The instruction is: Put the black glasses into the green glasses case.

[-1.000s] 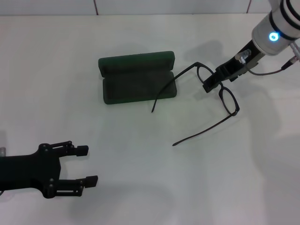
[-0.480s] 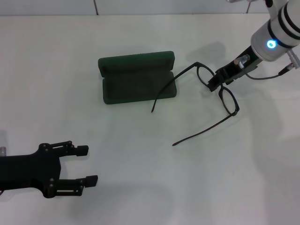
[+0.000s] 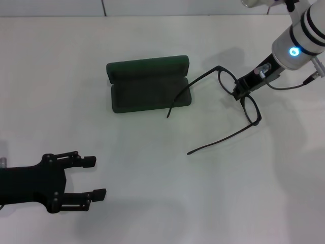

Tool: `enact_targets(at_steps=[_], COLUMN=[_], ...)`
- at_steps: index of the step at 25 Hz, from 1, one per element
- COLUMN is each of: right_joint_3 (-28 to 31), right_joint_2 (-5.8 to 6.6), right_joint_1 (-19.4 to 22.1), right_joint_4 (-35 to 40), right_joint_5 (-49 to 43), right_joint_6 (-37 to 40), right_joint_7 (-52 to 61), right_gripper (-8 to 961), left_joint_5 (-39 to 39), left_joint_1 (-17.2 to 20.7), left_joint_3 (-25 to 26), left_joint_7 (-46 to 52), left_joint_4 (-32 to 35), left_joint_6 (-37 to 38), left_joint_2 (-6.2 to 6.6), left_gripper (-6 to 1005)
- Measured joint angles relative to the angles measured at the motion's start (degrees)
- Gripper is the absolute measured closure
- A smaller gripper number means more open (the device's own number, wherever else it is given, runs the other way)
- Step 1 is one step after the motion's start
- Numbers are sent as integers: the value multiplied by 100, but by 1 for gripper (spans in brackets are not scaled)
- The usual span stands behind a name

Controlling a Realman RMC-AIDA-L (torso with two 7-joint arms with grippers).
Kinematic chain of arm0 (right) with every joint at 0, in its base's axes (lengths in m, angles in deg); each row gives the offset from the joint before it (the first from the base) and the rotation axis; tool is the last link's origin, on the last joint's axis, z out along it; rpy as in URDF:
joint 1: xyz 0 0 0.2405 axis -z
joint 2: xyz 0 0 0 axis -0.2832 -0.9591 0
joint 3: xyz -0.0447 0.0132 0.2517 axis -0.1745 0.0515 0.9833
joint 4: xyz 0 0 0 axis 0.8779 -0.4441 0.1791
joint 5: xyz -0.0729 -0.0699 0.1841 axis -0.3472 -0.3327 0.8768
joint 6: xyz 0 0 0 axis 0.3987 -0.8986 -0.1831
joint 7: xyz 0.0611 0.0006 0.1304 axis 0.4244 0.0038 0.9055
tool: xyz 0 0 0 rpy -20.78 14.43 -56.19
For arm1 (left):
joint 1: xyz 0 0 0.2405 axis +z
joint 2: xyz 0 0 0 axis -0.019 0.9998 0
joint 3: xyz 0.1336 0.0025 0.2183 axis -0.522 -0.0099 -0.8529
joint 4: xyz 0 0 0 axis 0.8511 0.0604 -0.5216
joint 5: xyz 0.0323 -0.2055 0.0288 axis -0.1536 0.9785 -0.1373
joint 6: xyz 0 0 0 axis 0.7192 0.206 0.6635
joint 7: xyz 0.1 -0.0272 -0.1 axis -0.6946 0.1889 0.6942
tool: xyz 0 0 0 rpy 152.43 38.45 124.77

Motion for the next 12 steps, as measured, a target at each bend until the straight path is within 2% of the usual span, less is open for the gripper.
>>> enact_targets(at_steps=[4, 9, 12], right_joint_3=[-7, -118, -166], right_joint_2=[24, 55, 56], right_joint_1=[0, 209, 343], right_joint_4=[55, 488, 692], right_joint_5=[-5, -48, -45], right_joint_6=[122, 421, 464], right_joint_7=[0, -18, -47], right_gripper=[798, 797, 831], left_joint_5=[0, 2, 2], left_joint_1=[0, 2, 2], left_joint_3=[2, 2, 2], left_joint_7=[0, 0, 0], left_joint_4=[0, 0, 0], left_joint_6=[-3, -6, -8], left_joint_2=[1, 1, 1], left_gripper=[169, 169, 169])
